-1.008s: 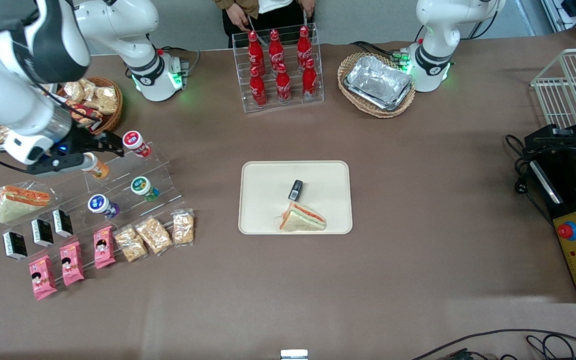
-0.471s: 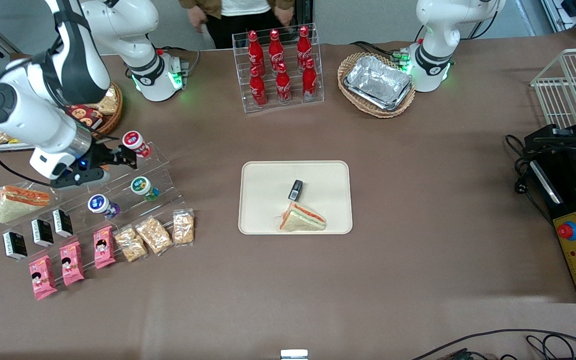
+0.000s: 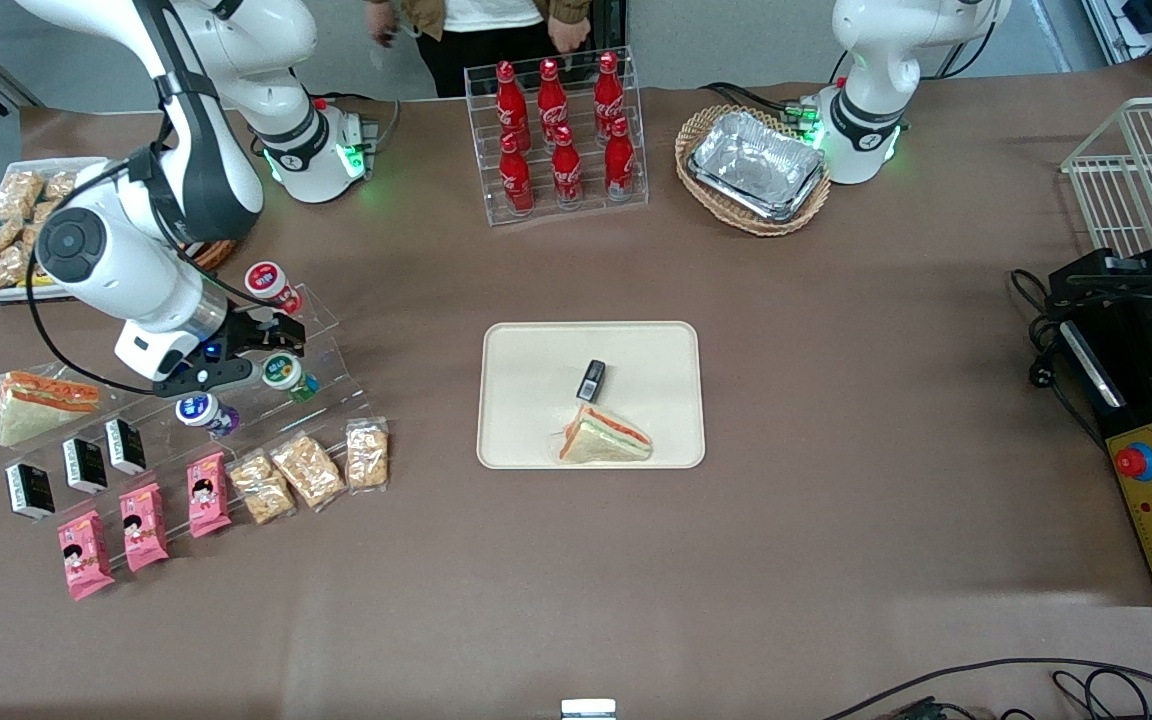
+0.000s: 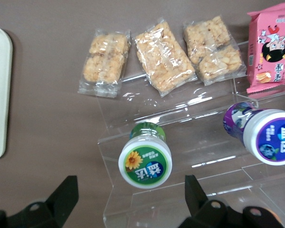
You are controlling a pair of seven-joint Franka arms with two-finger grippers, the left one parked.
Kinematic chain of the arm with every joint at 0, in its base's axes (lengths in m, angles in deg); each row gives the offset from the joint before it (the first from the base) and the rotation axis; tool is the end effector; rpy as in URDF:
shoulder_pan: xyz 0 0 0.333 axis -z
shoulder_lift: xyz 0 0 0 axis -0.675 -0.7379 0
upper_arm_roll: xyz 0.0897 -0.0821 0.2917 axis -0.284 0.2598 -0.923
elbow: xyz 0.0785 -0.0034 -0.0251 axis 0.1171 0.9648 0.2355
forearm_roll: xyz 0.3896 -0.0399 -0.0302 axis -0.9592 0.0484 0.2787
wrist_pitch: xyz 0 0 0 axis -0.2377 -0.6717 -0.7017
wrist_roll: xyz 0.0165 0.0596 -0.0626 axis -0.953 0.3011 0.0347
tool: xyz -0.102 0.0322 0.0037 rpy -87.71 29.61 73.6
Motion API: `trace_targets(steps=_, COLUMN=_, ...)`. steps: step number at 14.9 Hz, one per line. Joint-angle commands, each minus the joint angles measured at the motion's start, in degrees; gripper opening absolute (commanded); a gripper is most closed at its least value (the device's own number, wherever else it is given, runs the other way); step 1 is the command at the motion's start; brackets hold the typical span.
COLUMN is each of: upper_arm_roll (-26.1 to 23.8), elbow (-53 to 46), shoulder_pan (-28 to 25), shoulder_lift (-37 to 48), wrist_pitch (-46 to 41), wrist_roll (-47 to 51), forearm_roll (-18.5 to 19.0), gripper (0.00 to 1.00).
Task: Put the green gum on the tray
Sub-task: 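Lower the right gripper and close it on the green gum bottle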
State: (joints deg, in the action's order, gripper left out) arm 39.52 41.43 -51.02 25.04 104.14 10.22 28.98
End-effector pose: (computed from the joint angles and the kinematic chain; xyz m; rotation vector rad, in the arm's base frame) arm 0.5026 0.0622 0.3727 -3.0744 -0.2725 0.0836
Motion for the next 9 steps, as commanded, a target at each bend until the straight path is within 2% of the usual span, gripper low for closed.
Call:
trace_targets(steps=1, upper_arm_roll=0.3, elbow=2.1, shoulder_pan=-0.2, shoulder_lift=-1.1, wrist_pitch=3.9, wrist_roll=-0.4, forearm_roll=0.7, gripper=1.0)
trace_targets(steps=8, upper_arm_roll=0.3, elbow=5.0, shoulder_pan=-0.9, shoulder_lift=-4.8, wrist_pitch=11.5, wrist_roll=-0.5, forearm_roll=0.7, gripper=1.0)
trace_targets(steps=9, upper_arm_roll=0.3, elbow=5.2, shoulder_pan=-1.0, shoulder_lift=-4.8, wrist_pitch=11.8, wrist_roll=-0.5, forearm_roll=0.7, gripper=0.97)
